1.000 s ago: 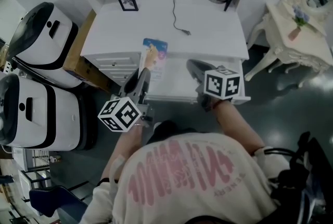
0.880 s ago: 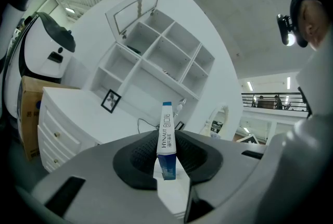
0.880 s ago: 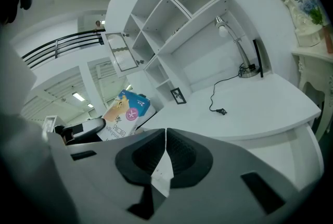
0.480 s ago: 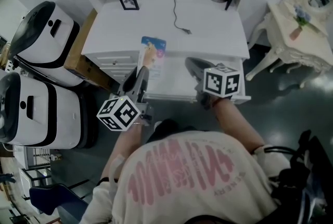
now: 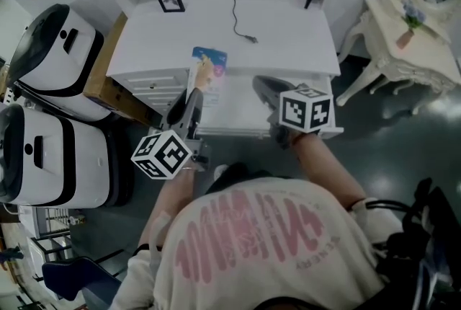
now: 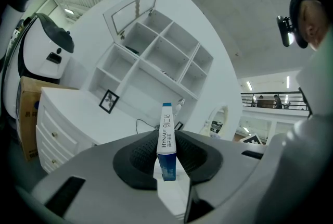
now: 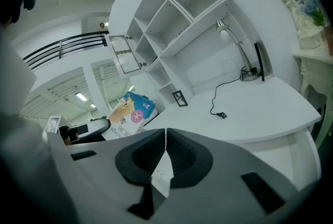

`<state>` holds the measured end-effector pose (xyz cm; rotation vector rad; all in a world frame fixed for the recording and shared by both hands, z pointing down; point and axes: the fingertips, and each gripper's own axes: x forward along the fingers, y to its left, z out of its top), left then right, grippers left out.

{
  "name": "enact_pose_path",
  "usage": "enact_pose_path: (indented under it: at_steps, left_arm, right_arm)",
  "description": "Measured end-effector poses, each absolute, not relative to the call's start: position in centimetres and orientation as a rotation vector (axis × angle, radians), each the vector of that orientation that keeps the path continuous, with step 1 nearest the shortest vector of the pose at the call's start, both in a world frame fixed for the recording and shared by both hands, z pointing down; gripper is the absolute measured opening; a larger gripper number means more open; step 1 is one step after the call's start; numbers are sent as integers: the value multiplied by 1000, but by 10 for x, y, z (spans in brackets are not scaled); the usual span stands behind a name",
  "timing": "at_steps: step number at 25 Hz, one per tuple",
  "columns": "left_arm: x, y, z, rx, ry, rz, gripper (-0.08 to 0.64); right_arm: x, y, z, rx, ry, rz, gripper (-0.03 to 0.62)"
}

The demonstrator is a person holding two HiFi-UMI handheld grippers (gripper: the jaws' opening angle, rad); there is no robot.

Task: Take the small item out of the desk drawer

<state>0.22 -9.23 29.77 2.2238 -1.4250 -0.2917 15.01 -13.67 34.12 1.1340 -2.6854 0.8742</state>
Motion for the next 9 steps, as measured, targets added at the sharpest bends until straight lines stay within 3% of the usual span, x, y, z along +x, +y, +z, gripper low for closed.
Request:
enact_pose_path:
  at_steps: [9]
  left_arm:
    - [19, -101, 296, 2241, -1390, -289, 115]
  right_arm:
    - [162, -139, 339, 1145, -2679, 841, 25]
